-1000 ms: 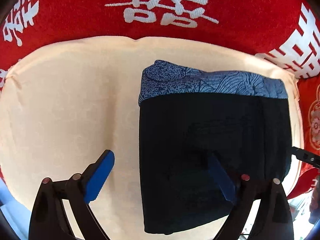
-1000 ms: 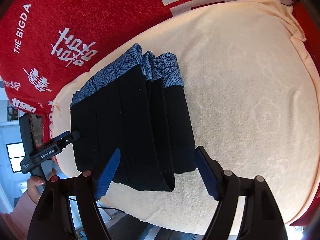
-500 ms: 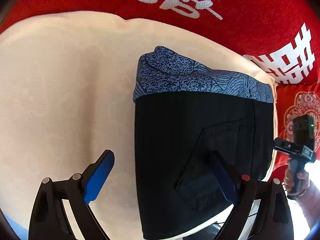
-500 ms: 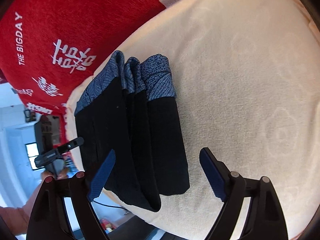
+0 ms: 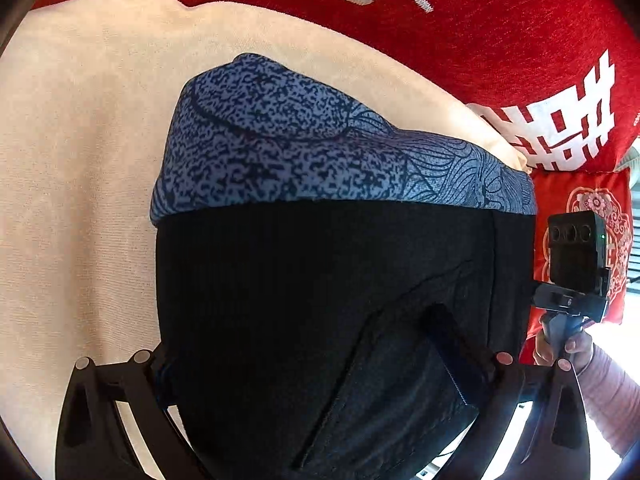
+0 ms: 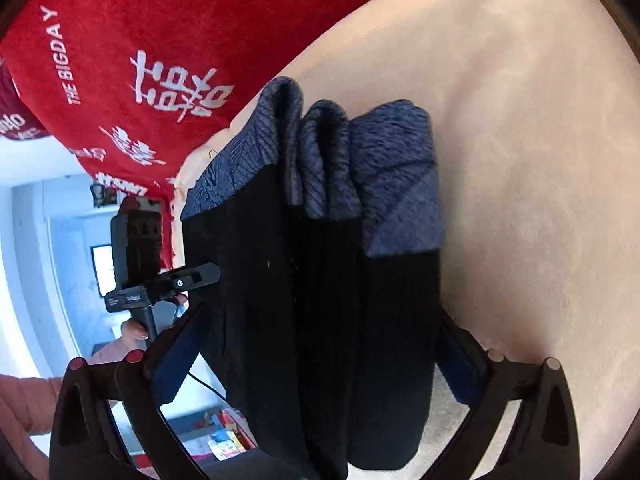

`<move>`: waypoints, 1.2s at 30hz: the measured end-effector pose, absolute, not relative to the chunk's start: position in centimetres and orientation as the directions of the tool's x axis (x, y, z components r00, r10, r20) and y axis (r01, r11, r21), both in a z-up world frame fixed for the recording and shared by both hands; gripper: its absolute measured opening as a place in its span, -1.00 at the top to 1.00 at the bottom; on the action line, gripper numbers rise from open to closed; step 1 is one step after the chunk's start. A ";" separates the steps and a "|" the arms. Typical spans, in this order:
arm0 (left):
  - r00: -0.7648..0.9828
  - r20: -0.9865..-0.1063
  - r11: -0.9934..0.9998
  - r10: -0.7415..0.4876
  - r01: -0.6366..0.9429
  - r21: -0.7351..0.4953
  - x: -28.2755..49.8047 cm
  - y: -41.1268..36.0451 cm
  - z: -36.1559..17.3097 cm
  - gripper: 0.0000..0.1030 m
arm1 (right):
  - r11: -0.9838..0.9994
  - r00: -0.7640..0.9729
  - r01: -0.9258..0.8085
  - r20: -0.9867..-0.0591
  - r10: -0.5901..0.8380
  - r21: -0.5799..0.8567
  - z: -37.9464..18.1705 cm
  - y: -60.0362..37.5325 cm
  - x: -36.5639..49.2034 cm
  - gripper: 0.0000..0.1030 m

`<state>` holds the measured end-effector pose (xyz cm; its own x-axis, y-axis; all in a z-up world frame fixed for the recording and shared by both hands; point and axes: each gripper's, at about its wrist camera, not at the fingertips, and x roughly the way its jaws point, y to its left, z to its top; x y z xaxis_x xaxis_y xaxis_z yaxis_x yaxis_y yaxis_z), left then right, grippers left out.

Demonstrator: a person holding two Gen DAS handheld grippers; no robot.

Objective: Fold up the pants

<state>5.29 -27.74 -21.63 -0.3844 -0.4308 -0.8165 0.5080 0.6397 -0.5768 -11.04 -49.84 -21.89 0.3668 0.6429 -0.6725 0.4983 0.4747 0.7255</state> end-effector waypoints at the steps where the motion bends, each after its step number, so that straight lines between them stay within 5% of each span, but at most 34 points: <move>1: -0.390 -0.815 0.640 -0.429 0.505 -0.579 5.3 -27.8 -21.7 -1.00 | 0.477 0.365 0.492 -0.670 0.646 0.728 -21.9 -49.8 -11.1 -1.00; 7: -0.435 -0.801 0.636 -0.411 0.493 -0.594 5.8 -27.9 -22.2 -1.00 | 0.352 0.437 0.522 -0.598 0.671 0.777 -22.5 -51.1 -12.1 -1.00; 14: -0.358 -0.840 0.664 -0.408 0.516 -0.542 4.9 -27.8 -21.1 -0.97 | 0.378 0.389 0.546 -0.626 0.676 0.748 -22.0 -51.0 -11.8 -0.98; 19: -0.260 -0.845 0.657 -0.468 0.537 -0.529 3.8 -26.5 -18.6 -0.38 | 0.366 0.392 0.578 -0.641 0.660 0.729 -21.6 -51.7 -13.2 -0.08; 20: -0.251 -0.845 0.658 -0.473 0.536 -0.528 3.8 -26.3 -18.2 -0.32 | 0.347 0.405 0.581 -0.631 0.662 0.736 -21.5 -51.9 -13.5 -0.03; 26: -0.206 -0.859 0.674 -0.470 0.544 -0.499 3.1 -25.2 -15.7 -0.15 | 0.322 0.441 0.554 -0.599 0.669 0.768 -19.4 -51.6 -13.7 0.12; 36: -0.199 -0.861 0.675 -0.468 0.548 -0.494 0.3 -21.3 -12.3 -0.15 | 0.268 0.460 0.543 -0.549 0.698 0.796 -15.9 -48.1 -16.1 0.12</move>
<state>0.32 -21.30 -12.29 -0.1993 -0.4682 -0.8609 0.5484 0.6748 -0.4939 -16.12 -48.12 -15.87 0.4595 0.6981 -0.5491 0.5431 0.2682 0.7956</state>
